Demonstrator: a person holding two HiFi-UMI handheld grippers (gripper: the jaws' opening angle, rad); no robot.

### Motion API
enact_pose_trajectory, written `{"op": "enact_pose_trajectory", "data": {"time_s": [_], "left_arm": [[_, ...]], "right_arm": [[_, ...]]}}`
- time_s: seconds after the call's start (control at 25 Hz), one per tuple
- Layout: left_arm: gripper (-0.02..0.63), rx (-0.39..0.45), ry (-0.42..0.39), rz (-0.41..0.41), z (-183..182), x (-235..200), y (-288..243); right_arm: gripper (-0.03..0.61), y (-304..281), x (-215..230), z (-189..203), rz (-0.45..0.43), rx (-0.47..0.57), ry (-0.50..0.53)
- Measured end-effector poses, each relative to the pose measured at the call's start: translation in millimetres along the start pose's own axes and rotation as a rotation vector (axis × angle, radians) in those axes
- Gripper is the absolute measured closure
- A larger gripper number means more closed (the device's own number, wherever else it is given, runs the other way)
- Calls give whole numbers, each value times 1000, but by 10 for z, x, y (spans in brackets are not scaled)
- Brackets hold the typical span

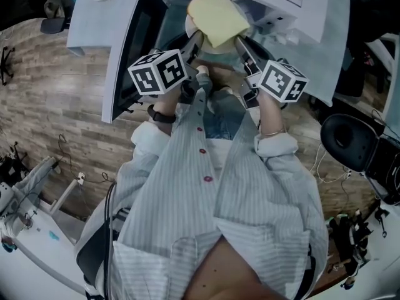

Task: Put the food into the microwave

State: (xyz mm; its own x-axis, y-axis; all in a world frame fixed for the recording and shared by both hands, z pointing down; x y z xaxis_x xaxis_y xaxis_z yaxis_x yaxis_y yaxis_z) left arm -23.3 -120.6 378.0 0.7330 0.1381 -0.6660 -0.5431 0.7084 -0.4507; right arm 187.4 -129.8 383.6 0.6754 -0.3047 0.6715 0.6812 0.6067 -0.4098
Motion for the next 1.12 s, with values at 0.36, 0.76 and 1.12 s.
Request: {"op": "enact_pose_trajectory", "data": {"time_s": [0.36, 0.76, 1.12], "left_arm": [[537, -44, -6, 7, -15, -189, -158], [531, -77, -44, -9, -99, -435, -594], [524, -91, -42, -20, -117, -585, -814]], "right_arm": [[503, -172, 78, 45, 47, 10, -6], [502, -497, 390, 44, 109, 36, -42], [502, -677, 495, 18, 146, 61, -27]]}}
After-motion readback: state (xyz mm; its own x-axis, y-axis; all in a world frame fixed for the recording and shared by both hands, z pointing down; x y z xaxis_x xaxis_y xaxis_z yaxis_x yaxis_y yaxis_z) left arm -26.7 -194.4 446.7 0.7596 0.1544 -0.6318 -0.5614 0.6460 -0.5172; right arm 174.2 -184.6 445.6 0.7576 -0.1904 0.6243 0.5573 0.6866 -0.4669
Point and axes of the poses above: the fingertips, and each gripper's own axes: y backward along the fingers, x to its right, z out of its underside, the point moved 8 cm from there along y, backward along the fingers, and after that the axes turned 1 degree about y, right-handed, at the moved point
